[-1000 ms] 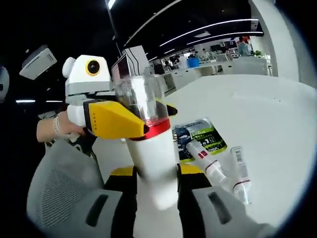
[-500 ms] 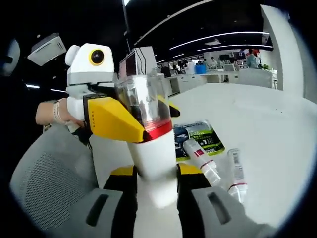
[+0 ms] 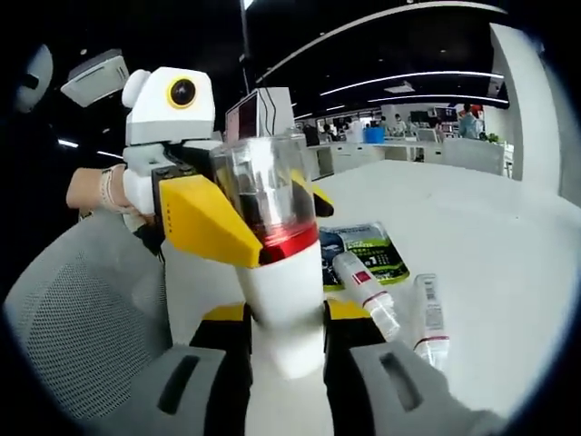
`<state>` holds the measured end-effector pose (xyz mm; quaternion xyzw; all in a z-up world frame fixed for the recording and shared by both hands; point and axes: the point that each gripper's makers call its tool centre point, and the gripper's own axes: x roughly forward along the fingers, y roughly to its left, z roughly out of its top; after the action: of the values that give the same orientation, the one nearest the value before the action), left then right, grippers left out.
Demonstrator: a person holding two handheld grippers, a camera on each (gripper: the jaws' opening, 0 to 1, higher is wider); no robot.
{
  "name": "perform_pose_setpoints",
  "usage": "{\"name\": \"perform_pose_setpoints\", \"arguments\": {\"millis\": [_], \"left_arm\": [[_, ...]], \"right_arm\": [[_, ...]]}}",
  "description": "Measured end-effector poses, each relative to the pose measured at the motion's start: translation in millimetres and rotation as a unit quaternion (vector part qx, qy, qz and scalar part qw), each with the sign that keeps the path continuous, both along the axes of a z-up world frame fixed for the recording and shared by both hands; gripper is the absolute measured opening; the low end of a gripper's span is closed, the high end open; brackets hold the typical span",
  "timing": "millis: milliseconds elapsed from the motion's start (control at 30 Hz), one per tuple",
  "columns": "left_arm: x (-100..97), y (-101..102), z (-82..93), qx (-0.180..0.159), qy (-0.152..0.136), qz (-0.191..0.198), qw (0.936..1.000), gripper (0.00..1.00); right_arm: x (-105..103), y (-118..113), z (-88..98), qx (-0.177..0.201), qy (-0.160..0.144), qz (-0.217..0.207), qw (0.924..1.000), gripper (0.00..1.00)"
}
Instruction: Arrange the skincare products in the storage area until every visible bottle or jar stands upright without overlapping.
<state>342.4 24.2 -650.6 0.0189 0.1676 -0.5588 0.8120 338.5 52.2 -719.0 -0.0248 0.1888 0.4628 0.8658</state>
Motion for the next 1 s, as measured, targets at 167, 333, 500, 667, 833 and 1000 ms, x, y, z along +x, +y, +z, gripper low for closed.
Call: {"name": "perform_pose_setpoints", "arguments": {"millis": [167, 333, 500, 667, 833, 1000], "left_arm": [[-3.2, -1.6, 0.4, 0.001, -0.015, -0.009, 0.9998, 0.26], [-4.5, -3.1, 0.0, 0.003, -0.028, -0.013, 0.9995, 0.26], [-4.4, -2.3, 0.4, -0.002, -0.033, -0.016, 0.9993, 0.26], [-3.3, -3.6, 0.2, -0.005, -0.034, -0.022, 0.9992, 0.27], [-3.4, -3.6, 0.2, -0.009, -0.032, -0.033, 0.9989, 0.27], [-0.9, -2.8, 0.7, -0.018, -0.023, -0.036, 0.9989, 0.32]], "right_arm": [[0.0, -1.6, 1.3, -0.007, -0.018, 0.008, 0.9998, 0.28], [-0.5, -1.7, 1.4, -0.007, -0.027, 0.012, 0.9995, 0.27], [-2.0, -0.7, 2.5, -0.007, -0.039, 0.015, 0.9991, 0.27], [-2.6, 0.0, 2.6, -0.012, -0.04, 0.02, 0.9989, 0.27], [-2.1, 0.7, 2.0, -0.013, -0.039, 0.021, 0.9989, 0.27], [-1.0, 0.5, 1.3, -0.014, -0.037, 0.023, 0.9989, 0.27]]}}
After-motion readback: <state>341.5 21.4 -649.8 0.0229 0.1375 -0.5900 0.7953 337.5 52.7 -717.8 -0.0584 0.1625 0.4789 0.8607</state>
